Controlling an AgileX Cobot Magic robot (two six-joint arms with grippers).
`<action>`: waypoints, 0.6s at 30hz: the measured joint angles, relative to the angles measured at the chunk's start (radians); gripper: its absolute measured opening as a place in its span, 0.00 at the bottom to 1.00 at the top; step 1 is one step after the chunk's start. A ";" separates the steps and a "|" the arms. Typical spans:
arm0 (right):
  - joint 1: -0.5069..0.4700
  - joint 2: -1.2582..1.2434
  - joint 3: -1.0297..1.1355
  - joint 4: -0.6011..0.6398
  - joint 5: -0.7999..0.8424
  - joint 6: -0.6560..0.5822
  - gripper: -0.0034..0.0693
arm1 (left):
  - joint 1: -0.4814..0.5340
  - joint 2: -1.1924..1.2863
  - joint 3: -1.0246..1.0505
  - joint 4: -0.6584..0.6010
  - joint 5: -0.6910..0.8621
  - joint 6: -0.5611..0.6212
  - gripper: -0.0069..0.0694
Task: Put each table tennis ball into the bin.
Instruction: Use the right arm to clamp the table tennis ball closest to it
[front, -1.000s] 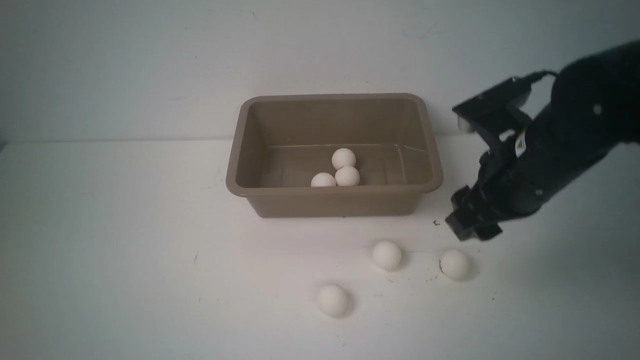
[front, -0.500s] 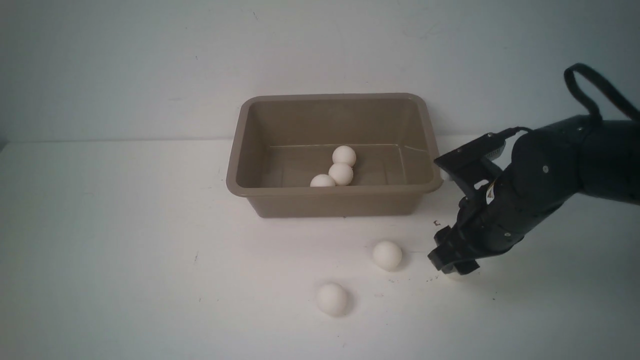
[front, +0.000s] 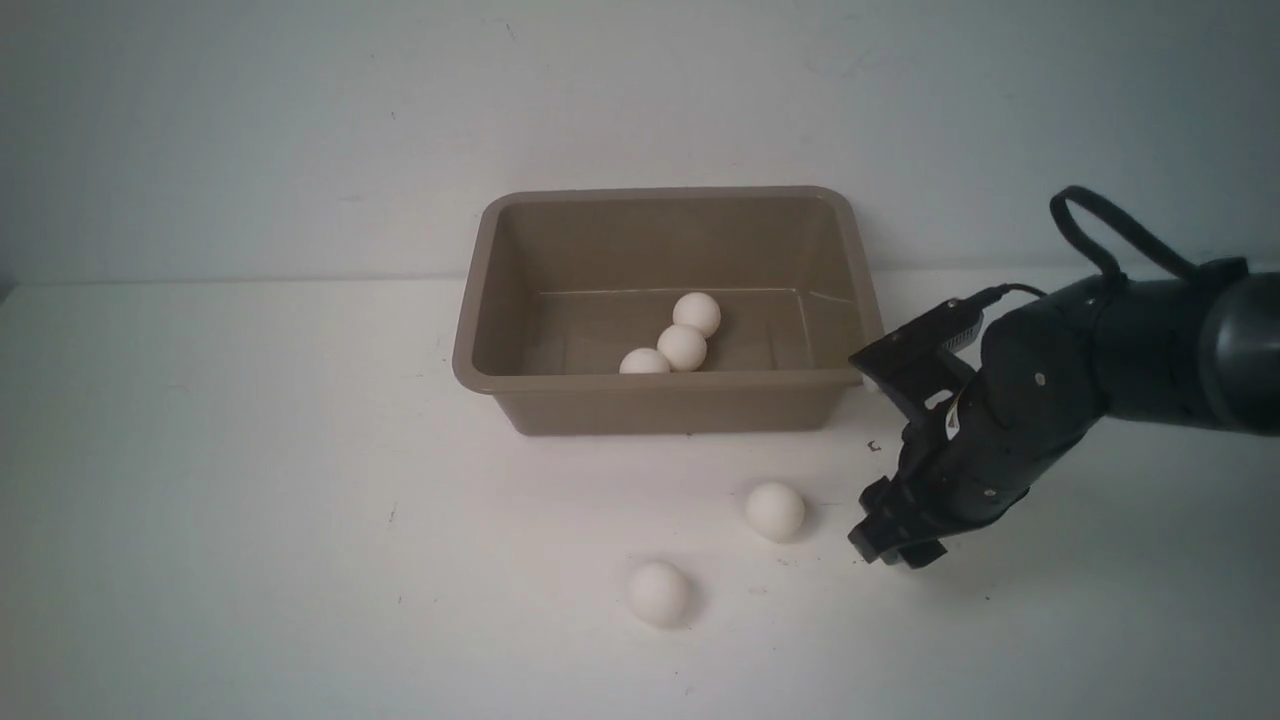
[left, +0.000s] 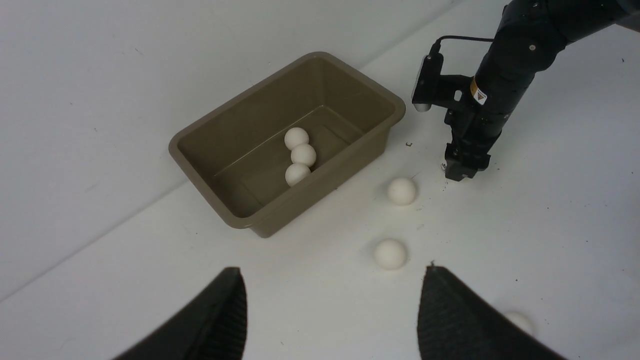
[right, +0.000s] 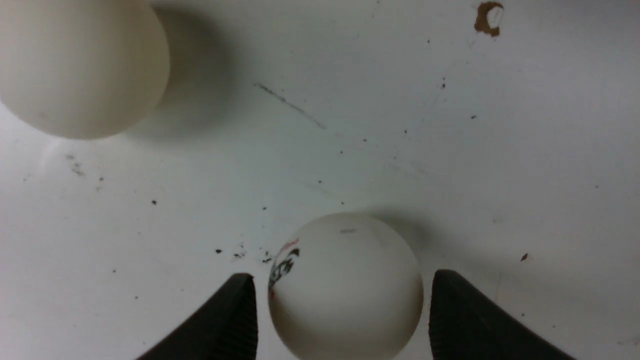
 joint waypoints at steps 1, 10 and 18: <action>0.000 0.002 -0.001 0.001 0.000 0.000 0.63 | 0.000 0.000 0.000 0.000 0.000 0.000 0.63; 0.000 0.024 -0.014 -0.017 -0.015 0.013 0.55 | 0.000 0.000 0.000 -0.003 0.000 0.000 0.63; 0.000 -0.011 -0.101 -0.018 0.143 -0.005 0.55 | 0.000 0.000 0.000 -0.002 0.000 0.000 0.63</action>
